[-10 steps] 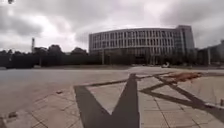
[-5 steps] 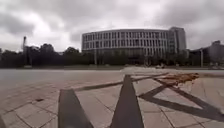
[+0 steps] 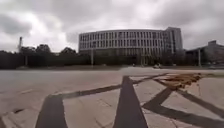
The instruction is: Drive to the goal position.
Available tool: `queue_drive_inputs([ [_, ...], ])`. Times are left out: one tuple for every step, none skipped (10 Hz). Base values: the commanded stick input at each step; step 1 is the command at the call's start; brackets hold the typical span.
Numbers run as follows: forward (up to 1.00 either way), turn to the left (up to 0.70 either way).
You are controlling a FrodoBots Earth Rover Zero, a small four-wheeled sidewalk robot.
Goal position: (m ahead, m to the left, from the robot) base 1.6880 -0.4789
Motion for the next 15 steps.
queue_drive_inputs([
  [0.85,-0.04],
  [0.85,-0.09],
  [0.85,-0.17],
  [0.85,-0.09],
  [0.85,-0.09],
  [0.85,-0.19],
  [0.85,-0.20],
  [0.85,-0.16],
  [0.85,-0.13],
  [0.85,-0.14],
  [0.85,-0.01],
  [0.85,0.00],
  [0.85,0.00],
  [0.85,0.00],
  [0.85,0.00],
])
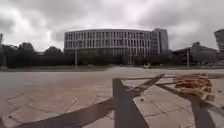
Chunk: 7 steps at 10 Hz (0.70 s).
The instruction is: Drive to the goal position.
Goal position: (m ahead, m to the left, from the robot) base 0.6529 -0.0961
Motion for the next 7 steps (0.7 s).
queue_drive_inputs([
  [0.85,0.00],
  [0.85,0.00],
  [0.85,0.00],
  [0.85,-0.15],
  [0.82,0.00],
  [0.17,0.00],
  [0.00,0.00],
])
